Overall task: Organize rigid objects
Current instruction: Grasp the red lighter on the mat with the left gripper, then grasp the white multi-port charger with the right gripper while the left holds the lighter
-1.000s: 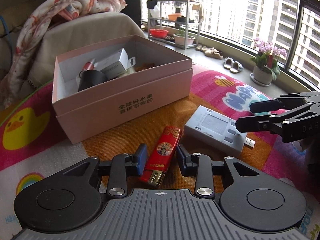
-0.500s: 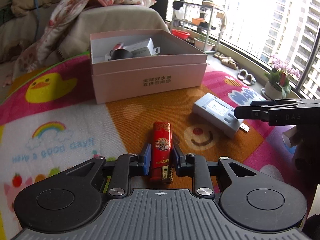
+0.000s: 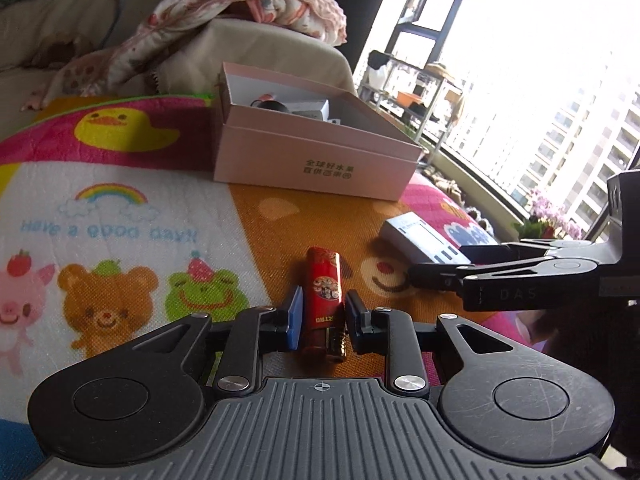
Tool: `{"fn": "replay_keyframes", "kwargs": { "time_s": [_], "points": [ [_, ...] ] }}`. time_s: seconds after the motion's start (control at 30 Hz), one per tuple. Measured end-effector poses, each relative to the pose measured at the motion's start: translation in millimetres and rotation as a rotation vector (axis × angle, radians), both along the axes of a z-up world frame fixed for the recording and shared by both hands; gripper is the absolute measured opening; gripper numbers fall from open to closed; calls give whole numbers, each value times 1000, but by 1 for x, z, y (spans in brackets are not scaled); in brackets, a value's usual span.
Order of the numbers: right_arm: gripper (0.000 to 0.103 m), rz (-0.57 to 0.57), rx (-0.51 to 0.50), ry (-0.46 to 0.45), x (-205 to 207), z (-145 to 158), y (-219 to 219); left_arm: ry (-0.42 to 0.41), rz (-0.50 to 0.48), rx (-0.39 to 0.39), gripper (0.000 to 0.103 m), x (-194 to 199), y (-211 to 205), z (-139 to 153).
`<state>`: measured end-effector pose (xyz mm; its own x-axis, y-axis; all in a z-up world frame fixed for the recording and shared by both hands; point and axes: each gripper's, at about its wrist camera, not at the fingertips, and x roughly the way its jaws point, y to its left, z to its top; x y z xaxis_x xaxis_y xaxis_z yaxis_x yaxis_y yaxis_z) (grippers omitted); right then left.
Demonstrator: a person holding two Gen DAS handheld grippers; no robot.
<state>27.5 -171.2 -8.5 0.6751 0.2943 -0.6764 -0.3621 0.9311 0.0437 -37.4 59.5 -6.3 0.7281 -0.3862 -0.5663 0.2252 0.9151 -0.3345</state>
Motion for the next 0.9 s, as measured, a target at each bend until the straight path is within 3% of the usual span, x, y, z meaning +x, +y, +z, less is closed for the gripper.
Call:
{"fn": "replay_keyframes", "kwargs": {
  "time_s": [0.13,0.3,0.57,0.77,0.9],
  "points": [
    [79,32,-37,-11,-7,0,10,4,3,-22,27,1,4,-1],
    [76,95,-44,-11,-21,1,16,-17,-1,63,27,-1,-7,1],
    [76,67,-43,-37,-5,-1,21,-29,-3,114,26,-5,-16,3],
    [75,62,-31,-45,4,-3,25,-57,-13,207,27,-11,-28,4],
    [75,64,-21,-42,4,-3,23,-51,3,178,27,-11,-28,3]
  ]
}}
